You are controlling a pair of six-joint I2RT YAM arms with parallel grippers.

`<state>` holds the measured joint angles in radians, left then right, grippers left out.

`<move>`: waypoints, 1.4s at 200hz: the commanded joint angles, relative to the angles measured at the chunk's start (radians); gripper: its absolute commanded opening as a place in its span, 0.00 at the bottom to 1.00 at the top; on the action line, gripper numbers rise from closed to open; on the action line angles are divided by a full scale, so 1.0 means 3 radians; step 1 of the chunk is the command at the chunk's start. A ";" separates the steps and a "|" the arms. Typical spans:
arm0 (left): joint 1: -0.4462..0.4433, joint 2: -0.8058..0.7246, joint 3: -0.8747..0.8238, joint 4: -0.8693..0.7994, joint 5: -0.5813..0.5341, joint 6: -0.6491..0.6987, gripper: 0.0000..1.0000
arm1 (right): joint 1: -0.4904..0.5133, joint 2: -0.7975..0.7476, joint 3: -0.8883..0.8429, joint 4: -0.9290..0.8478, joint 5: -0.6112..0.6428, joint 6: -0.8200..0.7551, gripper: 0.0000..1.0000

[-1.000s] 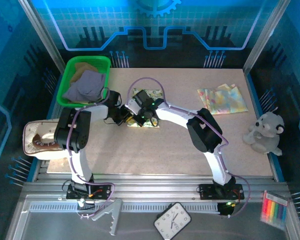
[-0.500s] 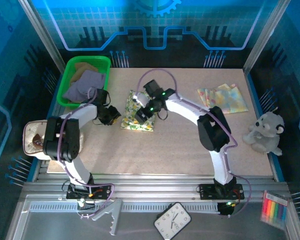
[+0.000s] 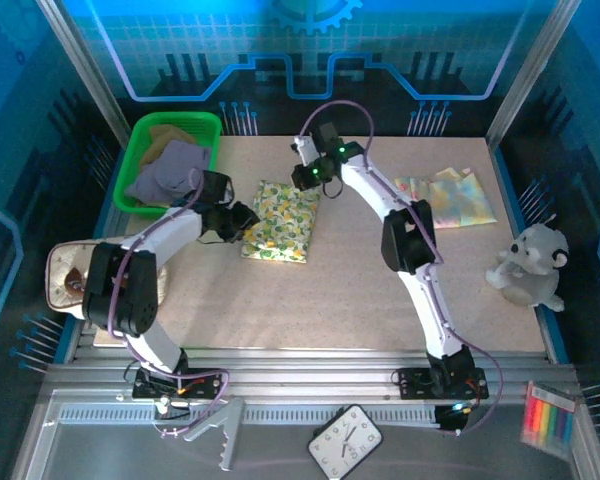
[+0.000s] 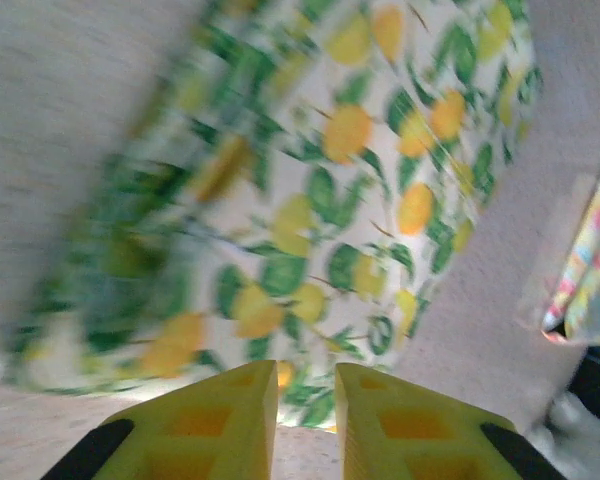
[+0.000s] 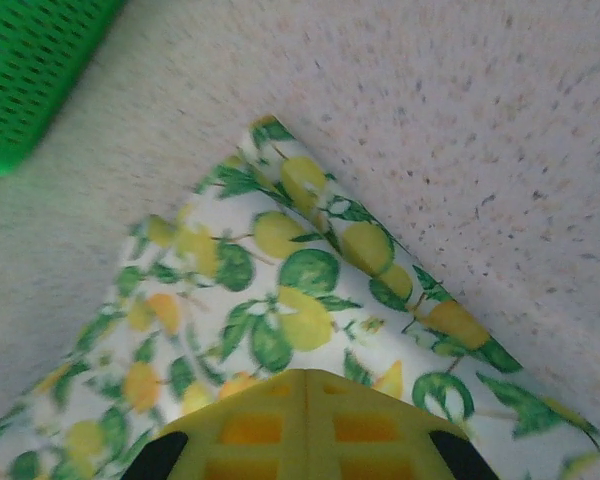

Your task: Fold and stack the skirts

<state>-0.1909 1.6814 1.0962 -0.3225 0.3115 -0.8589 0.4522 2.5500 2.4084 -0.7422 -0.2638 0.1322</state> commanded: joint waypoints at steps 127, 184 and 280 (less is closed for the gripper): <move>-0.0285 0.1238 0.0904 -0.0435 -0.0372 0.0571 0.22 | 0.0118 -0.1754 -0.3349 0.0973 0.0192 0.2091 0.00; -0.0335 0.0716 0.0953 -0.0558 -0.0304 0.0674 0.31 | 0.0076 -0.2342 -0.3373 0.0959 0.0516 0.1278 0.31; 0.0008 -0.0375 -0.0049 0.0001 -0.0466 0.0008 0.99 | -0.0239 -0.1305 -0.2318 0.0387 -0.0072 -0.0197 0.59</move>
<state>-0.2291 1.5948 1.1530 -0.3546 0.1951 -0.7841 0.3733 2.0766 1.6398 -0.5323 -0.1757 0.1982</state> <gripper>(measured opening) 0.955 0.588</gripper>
